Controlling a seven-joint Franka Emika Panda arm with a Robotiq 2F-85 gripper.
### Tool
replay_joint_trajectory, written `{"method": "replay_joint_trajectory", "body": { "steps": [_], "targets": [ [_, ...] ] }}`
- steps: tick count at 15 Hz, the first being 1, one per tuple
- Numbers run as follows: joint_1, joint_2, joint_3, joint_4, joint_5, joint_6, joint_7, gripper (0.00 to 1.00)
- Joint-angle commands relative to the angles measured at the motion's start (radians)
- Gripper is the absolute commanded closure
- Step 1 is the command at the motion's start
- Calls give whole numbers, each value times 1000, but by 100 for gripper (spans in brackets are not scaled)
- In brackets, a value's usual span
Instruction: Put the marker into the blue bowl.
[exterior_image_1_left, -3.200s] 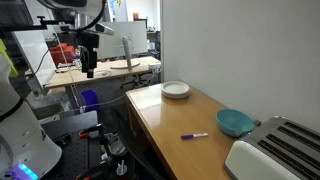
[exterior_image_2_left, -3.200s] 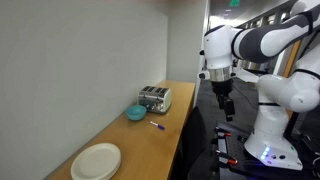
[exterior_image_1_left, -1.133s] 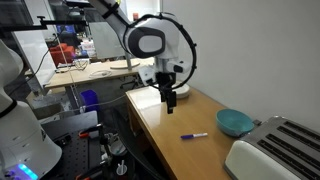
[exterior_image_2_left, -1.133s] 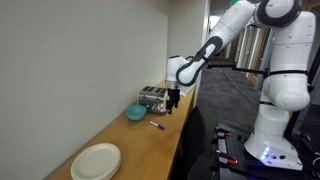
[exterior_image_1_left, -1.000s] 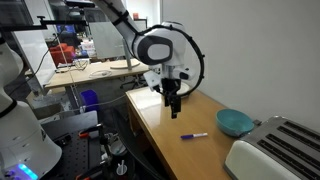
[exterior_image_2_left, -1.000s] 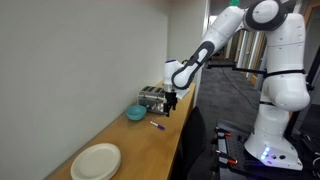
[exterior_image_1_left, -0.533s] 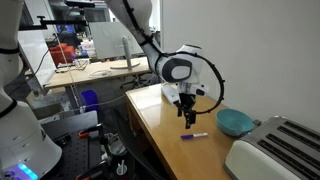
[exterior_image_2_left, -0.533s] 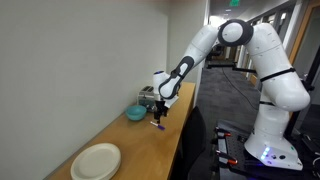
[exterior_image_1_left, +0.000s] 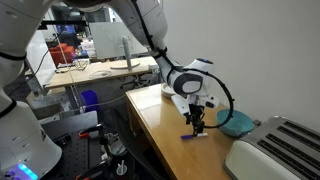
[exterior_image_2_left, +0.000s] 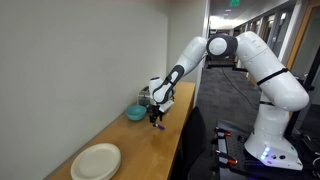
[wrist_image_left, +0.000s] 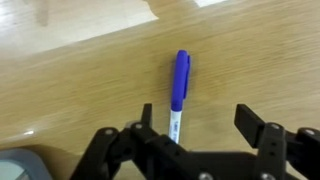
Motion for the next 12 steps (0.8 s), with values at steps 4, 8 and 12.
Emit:
{"method": "replay_joint_trajectory", "body": {
  "steps": [4, 8, 12],
  "targets": [
    [-15, 50, 2, 57, 45, -30, -37, 33],
    [-20, 63, 1, 64, 46, -31, -35, 71],
    [-17, 61, -2, 63, 41, -26, -35, 99]
  ]
}}
